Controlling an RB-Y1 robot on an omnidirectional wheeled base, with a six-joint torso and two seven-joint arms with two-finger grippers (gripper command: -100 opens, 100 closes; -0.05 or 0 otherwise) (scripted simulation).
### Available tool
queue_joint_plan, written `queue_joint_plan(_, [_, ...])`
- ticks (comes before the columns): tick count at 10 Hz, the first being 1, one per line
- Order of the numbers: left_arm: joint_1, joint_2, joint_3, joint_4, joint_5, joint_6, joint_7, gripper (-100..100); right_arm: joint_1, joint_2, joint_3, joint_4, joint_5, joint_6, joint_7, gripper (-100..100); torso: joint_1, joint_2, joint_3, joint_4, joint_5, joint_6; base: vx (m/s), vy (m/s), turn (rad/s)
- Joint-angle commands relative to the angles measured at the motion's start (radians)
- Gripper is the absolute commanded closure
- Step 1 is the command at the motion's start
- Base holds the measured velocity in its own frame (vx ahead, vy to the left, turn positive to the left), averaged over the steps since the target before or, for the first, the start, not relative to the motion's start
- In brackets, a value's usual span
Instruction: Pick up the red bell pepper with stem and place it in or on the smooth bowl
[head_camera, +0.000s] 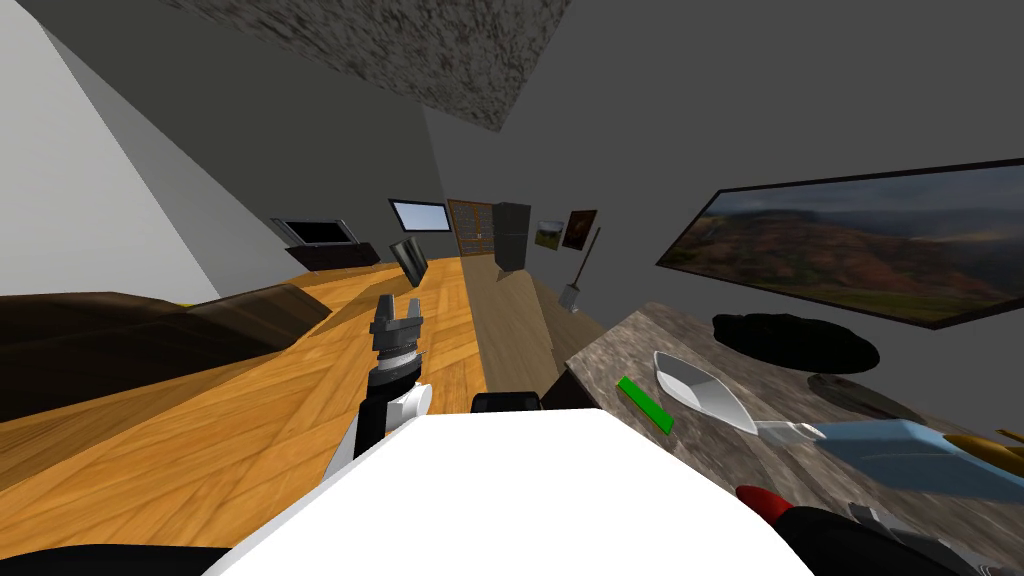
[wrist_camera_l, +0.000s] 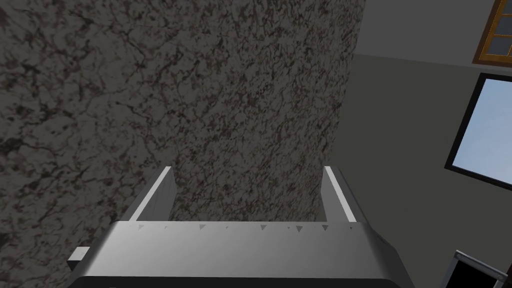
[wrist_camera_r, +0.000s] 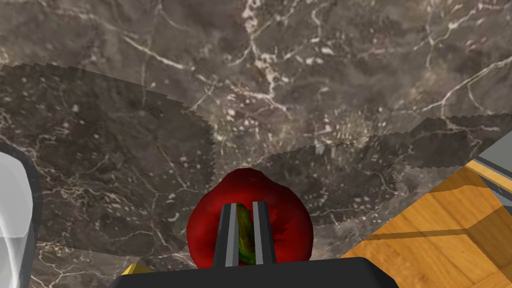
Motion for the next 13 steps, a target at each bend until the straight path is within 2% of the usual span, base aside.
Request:
queue_joint_plan(1, [0.000, 0.000, 0.000, 0.000, 0.000, 0.000, 0.000, 0, 0.000, 0.000, 0.000, 0.000, 0.000, 0.000, 0.000, 100, 0.000, 0.000, 0.000, 0.000, 0.000, 0.000, 0.000, 0.000, 0.000])
queue_joint_plan(3, [0.000, 0.000, 0.000, 0.000, 0.000, 0.000, 0.000, 0, 0.000, 0.000, 0.000, 0.000, 0.000, 0.000, 0.000, 100, 0.000, 0.000, 0.000, 0.000, 0.000, 0.000, 0.000, 0.000, 0.000])
queue_joint_plan(4, [0.000, 0.000, 0.000, 0.000, 0.000, 0.000, 0.000, 0, 0.000, 0.000, 0.000, 0.000, 0.000, 0.000, 0.000, 0, 0.000, 0.000, 0.000, 0.000, 0.000, 0.000, 0.000, 0.000, 0.000])
queue_joint_plan(5, [0.000, 0.000, 0.000, 0.000, 0.000, 0.000, 0.000, 0, 0.014, -0.006, -0.029, 0.001, -0.005, -0.021, 0.004, 100, 0.000, 0.000, 0.000, 0.000, 0.000, 0.000, 0.003, 0.008, -0.070])
queue_joint_plan(7, [0.000, 0.000, 0.000, 0.000, 0.000, 0.000, 0.000, 0, 0.030, -0.019, -0.066, -0.004, -0.009, -0.047, 0.000, 100, 0.002, 0.000, 0.000, 0.000, 0.001, 0.000, 0.006, 0.017, -0.055])
queue_joint_plan(8, [0.000, 0.000, 0.000, 0.000, 0.000, 0.000, 0.000, 0, 0.027, -0.013, -0.055, -0.006, -0.007, -0.036, 0.000, 100, 0.002, 0.000, 0.000, 0.000, 0.001, 0.000, 0.002, 0.007, -0.009])
queue_joint_plan(9, [0.000, 0.000, 0.000, 0.000, 0.000, 0.000, 0.000, 0, 0.029, -0.013, -0.058, -0.006, -0.007, -0.039, 0.000, 0, 0.002, 0.000, 0.000, 0.000, 0.001, 0.000, 0.000, 0.000, 0.000])
queue_joint_plan(10, [0.000, 0.000, 0.000, 0.000, 0.000, 0.000, 0.000, 0, 0.047, -0.016, -0.075, 0.032, -0.018, -0.044, 0.020, 100, 0.001, 0.000, 0.000, 0.000, 0.001, 0.000, -0.041, -0.014, 0.127])
queue_joint_plan(13, [0.000, 0.000, 0.000, 0.000, 0.000, 0.000, 0.000, 0, 0.090, -0.014, -0.103, 0.100, -0.052, -0.061, 0.070, 100, -0.001, 0.002, 0.001, 0.001, 0.002, -0.001, -0.032, -0.027, 0.141])
